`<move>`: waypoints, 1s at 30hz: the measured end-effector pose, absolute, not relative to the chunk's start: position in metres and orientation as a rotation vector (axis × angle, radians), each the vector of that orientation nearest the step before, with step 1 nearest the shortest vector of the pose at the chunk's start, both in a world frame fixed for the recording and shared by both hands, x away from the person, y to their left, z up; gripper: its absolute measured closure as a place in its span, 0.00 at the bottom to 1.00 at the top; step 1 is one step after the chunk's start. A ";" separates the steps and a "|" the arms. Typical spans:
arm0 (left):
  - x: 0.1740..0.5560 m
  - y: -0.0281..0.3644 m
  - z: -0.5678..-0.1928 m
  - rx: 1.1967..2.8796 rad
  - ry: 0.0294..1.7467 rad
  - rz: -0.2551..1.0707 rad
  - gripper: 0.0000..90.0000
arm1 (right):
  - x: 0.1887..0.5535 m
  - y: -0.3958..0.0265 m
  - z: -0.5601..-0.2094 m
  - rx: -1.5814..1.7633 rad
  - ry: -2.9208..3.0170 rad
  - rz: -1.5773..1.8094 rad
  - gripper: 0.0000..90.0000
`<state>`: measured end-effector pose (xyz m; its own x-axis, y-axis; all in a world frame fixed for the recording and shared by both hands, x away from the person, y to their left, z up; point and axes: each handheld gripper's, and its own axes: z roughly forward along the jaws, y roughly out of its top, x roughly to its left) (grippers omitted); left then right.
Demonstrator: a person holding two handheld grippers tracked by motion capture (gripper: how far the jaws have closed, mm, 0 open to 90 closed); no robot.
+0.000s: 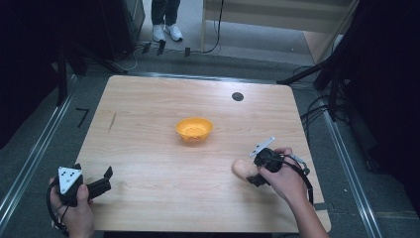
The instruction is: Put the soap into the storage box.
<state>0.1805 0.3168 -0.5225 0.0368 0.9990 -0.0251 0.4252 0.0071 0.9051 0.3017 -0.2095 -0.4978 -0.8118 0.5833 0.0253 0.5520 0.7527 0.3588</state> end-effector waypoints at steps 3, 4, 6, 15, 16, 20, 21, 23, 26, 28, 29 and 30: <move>0.181 0.316 -0.522 1.530 1.500 0.924 0.00 | 0.304 -0.206 -0.498 0.934 2.870 0.528 0.22; 0.181 0.316 -0.522 1.530 1.499 0.924 0.00 | 0.304 -0.204 -0.498 0.940 2.871 0.523 0.22; 0.181 0.316 -0.522 1.530 1.500 0.923 0.00 | 0.306 -0.202 -0.498 0.939 2.884 0.514 0.22; 0.181 0.317 -0.522 1.530 1.500 0.923 0.00 | 0.311 -0.189 -0.499 0.932 2.916 0.480 0.24; 0.181 0.317 -0.522 1.530 1.500 0.923 0.00 | 0.312 -0.188 -0.499 0.931 2.916 0.480 0.25; 0.181 0.317 -0.522 1.531 1.500 0.923 0.00 | 0.314 -0.186 -0.502 0.939 2.927 0.472 0.28; 0.181 0.317 -0.522 1.531 1.500 0.922 0.00 | 0.315 -0.186 -0.502 0.935 2.929 0.468 0.29; 0.181 0.317 -0.522 1.532 1.500 0.923 0.00 | 0.315 -0.184 -0.503 0.948 2.933 0.468 0.31; 0.181 0.317 -0.523 1.531 1.498 0.922 0.00 | 0.315 -0.182 -0.504 0.945 2.935 0.439 0.35; 0.181 0.316 -0.522 1.531 1.500 0.922 0.00 | 0.316 -0.181 -0.505 0.930 2.934 0.416 0.36; 0.181 0.317 -0.522 1.531 1.500 0.922 0.00 | 0.316 -0.180 -0.505 0.929 2.935 0.411 0.36; 0.181 0.317 -0.522 1.531 1.502 0.922 0.00 | 0.317 -0.179 -0.504 0.927 2.934 0.403 0.36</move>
<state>0.1806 0.3166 -0.5224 0.0359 0.9990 -0.0265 0.4281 0.0086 0.9037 0.3165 -0.1787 -0.5044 -0.8209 0.5695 0.0417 0.5596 0.7878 0.2571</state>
